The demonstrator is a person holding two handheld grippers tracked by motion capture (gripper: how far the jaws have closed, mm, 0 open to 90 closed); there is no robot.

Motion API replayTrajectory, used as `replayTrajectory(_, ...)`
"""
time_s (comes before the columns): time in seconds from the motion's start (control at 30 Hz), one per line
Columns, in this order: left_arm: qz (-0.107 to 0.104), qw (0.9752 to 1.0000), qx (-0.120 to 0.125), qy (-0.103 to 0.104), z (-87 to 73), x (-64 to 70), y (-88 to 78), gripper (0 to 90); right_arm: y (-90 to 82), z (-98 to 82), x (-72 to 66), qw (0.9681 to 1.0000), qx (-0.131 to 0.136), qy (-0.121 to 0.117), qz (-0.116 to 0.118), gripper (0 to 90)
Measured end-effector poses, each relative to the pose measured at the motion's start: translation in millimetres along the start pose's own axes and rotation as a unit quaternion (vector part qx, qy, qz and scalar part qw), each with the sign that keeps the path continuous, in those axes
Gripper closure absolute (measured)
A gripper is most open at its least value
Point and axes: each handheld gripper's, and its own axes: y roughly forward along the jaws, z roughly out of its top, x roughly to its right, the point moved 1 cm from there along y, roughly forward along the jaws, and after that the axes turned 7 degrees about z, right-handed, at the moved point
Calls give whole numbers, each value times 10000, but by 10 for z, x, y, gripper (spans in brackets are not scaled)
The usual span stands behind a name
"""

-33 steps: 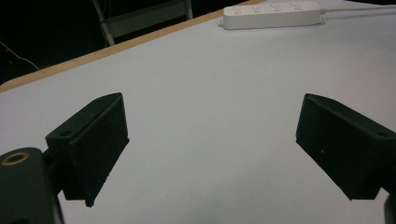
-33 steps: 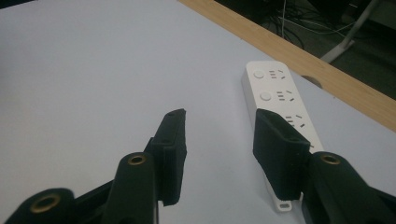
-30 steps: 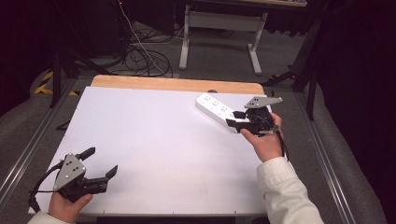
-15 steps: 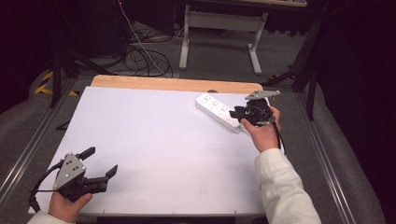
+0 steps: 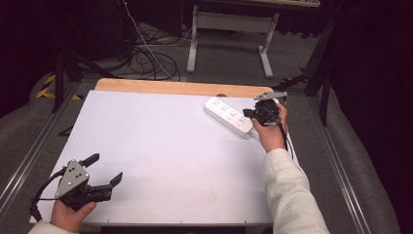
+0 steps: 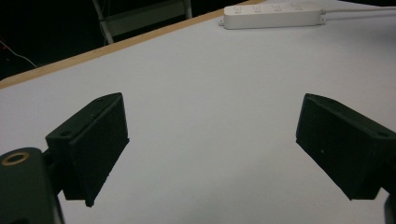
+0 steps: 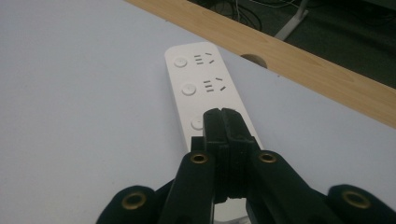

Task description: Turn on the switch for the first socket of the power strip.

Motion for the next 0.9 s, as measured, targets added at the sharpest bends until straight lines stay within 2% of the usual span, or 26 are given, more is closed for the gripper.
replayTrajectory(0.17, -3, 10000, -12, -7, -2, -1, 5, 99, 99, -22, 59, 9999, 16, 100, -27, 900)
replayTrajectory(0.33, -2, 10000, -12, -15, -4, -2, 6, 99, 229, -65, 85, 9996, -250, 128, -42, 900)
replayTrajectory(0.67, -8, 10000, -19, -5, -5, -4, 7, 99, 402, -140, 126, 9982, -536, 271, -38, 900)
replayTrajectory(0.9, -10, 10000, -19, -4, -5, -4, 8, 99, 476, -167, 116, 9970, -721, 266, -3, 900)
